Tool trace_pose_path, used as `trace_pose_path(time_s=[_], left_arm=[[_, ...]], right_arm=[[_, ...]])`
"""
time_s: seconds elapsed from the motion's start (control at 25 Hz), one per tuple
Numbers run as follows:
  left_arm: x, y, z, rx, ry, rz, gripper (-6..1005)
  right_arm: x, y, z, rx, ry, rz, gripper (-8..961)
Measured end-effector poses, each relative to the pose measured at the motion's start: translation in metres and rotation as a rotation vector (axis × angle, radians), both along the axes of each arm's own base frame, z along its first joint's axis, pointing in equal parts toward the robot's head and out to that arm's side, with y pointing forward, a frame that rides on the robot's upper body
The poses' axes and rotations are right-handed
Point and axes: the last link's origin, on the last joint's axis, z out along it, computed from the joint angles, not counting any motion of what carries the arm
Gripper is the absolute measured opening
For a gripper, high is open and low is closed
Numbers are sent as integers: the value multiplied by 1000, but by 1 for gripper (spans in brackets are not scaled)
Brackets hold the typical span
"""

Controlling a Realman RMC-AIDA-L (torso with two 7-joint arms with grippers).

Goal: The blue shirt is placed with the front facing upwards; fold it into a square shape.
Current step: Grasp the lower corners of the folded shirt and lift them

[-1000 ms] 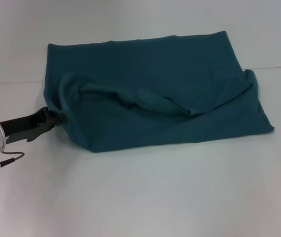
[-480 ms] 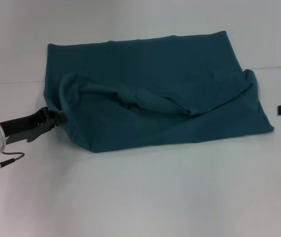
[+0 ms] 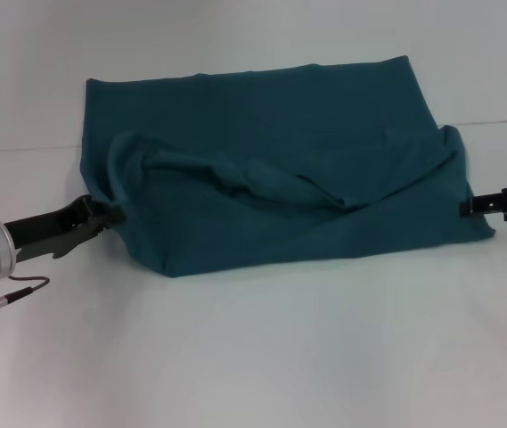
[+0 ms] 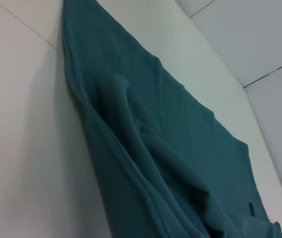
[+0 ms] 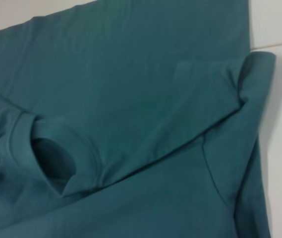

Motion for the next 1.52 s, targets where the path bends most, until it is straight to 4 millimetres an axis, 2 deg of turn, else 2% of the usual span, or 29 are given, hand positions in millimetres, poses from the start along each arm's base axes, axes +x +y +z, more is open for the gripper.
trace_pose_path(time_s=[0.44,0.88,1.12,1.52], left_arm=[[-2,-1,-1,3,0,7,68],[-2,-1,-1,3,-2,8,71],[-1,-1,-1,5,-6,10,73],[-1,-1,-3,6,-7,14,76]], right_arm=[[1,6,-30,-16,-65,7,924],[1,9,-34,-1,-87,12,924],[1,6,-45,-21,-73,3,925],[-4,10,-45,-5,-50,1,875]])
